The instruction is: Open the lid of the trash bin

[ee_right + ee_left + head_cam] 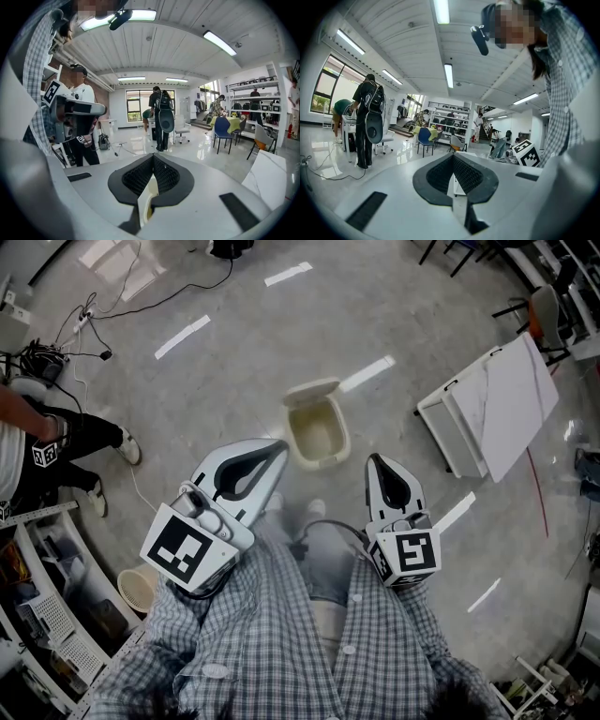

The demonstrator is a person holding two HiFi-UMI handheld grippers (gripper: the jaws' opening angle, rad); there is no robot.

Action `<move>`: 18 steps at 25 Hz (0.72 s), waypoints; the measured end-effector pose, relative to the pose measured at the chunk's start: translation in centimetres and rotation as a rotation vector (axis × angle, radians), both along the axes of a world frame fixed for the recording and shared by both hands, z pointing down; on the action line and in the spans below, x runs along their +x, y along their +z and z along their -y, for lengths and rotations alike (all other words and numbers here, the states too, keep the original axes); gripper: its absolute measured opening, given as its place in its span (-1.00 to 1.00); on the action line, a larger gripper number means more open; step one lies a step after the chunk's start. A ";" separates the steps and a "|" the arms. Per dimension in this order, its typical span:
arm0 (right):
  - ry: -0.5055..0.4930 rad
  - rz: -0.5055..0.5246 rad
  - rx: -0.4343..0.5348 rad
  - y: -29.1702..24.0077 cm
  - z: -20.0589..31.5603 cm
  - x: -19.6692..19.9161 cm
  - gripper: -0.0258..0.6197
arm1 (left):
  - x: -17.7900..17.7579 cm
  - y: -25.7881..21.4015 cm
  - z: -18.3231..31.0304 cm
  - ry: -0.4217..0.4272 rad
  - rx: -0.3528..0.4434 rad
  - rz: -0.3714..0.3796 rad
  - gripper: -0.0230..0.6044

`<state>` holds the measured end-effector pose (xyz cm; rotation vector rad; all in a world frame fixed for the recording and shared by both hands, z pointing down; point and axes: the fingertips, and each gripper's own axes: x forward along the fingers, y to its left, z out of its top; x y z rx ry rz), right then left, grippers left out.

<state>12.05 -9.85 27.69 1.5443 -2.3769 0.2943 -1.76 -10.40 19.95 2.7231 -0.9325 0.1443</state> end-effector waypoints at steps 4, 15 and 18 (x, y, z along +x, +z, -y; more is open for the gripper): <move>0.001 0.001 -0.005 0.2 0.1 0.1 -0.86 | 0.0 0.1 0.1 0.000 -0.003 0.003 -0.91; -0.001 -0.003 -0.021 0.6 0.0 0.2 -0.86 | 0.2 0.2 0.1 0.002 -0.008 0.004 -0.91; -0.003 -0.003 -0.022 0.7 0.1 0.2 -0.86 | 0.2 0.3 0.3 0.003 -0.008 0.006 -0.91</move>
